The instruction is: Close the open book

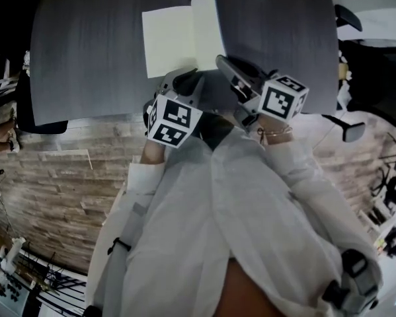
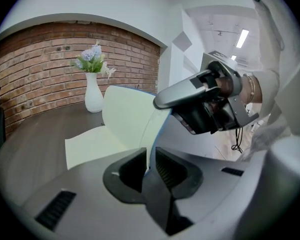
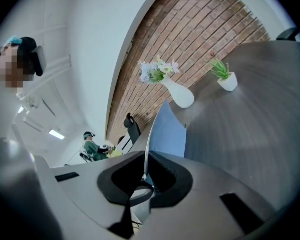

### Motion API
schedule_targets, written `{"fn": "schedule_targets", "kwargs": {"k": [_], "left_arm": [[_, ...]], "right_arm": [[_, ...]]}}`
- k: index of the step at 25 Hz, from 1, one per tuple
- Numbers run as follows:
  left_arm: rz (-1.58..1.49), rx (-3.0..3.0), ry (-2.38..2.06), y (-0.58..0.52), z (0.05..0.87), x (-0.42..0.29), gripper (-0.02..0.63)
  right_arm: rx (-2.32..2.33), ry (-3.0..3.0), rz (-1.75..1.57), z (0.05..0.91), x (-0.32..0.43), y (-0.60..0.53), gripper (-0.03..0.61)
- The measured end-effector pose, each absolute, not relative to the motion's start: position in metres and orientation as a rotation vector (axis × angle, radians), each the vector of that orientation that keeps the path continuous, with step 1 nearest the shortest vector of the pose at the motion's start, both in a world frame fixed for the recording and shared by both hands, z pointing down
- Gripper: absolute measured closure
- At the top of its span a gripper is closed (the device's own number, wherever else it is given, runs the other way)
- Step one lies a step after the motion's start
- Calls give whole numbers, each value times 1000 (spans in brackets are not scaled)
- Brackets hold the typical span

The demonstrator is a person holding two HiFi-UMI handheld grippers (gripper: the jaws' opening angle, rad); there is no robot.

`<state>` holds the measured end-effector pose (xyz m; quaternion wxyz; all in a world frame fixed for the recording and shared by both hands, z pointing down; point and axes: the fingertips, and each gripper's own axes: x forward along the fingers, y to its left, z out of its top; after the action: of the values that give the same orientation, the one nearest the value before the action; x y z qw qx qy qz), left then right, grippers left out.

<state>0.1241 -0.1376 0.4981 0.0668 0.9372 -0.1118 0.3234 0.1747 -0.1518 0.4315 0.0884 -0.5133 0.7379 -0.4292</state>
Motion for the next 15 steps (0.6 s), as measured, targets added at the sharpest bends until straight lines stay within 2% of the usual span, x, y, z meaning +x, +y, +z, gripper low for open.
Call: {"fn": "schedule_targets", "kwargs": {"k": [15], "left_arm": [[649, 2604, -568, -164, 472, 77, 558]], "right_arm": [[-1441, 2371, -1294, 433, 130, -172, 552]]}}
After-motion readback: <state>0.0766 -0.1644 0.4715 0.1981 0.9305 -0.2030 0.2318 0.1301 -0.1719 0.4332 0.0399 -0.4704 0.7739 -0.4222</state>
